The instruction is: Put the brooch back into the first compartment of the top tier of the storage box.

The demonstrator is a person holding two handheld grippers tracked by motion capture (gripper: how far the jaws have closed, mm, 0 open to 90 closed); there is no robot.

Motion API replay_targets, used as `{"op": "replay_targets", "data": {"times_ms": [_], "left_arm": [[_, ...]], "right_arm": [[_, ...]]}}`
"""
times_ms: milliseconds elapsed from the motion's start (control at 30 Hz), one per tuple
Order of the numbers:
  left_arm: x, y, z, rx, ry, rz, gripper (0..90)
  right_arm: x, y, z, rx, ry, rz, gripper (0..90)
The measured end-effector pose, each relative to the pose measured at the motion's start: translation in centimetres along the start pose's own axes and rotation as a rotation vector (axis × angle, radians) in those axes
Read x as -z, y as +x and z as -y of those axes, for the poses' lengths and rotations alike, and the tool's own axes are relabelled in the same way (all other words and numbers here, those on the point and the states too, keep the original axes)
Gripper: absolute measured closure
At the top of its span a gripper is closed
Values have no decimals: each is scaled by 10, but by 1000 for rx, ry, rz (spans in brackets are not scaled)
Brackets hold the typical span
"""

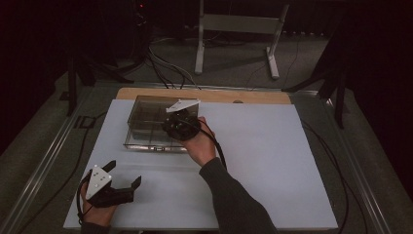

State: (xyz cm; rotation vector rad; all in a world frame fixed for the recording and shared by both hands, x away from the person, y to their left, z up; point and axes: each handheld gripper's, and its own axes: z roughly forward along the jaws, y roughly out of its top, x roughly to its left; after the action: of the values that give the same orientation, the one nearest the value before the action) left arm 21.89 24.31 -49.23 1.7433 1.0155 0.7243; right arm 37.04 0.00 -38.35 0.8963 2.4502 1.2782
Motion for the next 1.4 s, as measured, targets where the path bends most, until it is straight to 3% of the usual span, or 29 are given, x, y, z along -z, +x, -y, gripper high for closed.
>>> {"op": "replay_targets", "data": {"times_ms": [533,1400], "left_arm": [[-1,0,0,-3,0,5,3],[0,1,0,2,-8,6,3]], "right_arm": [[-24,8,0,-36,4,-32,813],[-60,24,4,-47,50,-56,811]]}}
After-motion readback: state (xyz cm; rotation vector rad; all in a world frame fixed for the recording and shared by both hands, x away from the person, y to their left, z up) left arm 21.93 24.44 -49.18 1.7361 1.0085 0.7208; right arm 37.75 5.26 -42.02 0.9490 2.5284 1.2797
